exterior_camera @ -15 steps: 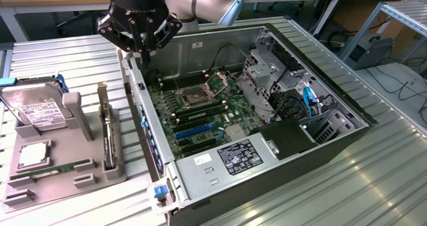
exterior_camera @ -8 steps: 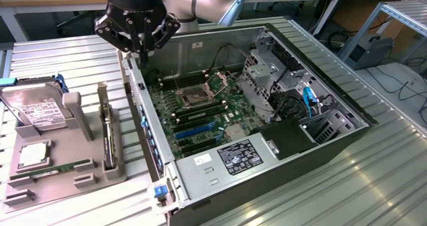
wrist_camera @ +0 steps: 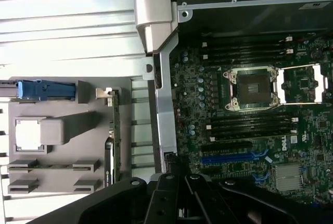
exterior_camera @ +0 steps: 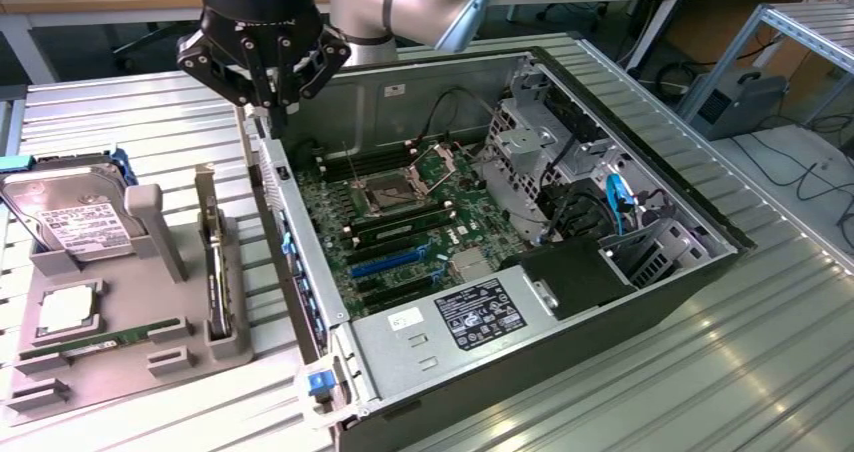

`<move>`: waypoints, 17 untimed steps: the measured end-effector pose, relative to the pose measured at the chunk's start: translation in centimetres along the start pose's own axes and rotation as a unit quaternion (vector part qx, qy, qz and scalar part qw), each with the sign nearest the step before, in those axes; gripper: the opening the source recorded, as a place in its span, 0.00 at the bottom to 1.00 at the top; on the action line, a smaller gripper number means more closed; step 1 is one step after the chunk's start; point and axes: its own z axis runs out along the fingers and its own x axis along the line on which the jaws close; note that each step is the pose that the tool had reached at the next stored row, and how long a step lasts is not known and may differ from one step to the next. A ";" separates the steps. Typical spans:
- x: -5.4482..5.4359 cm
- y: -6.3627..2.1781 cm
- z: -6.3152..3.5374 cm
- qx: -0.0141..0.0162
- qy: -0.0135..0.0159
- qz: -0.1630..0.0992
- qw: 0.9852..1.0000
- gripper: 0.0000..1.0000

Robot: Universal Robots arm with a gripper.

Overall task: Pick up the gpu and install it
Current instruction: 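Reach for the gpu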

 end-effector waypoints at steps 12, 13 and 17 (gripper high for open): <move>1.6 -0.12 -0.04 0.000 0.000 0.000 1.000 0.11; 1.7 -0.13 -0.05 0.000 0.000 0.000 1.000 0.11; 2.0 -0.15 -0.05 0.000 0.000 0.000 1.000 0.11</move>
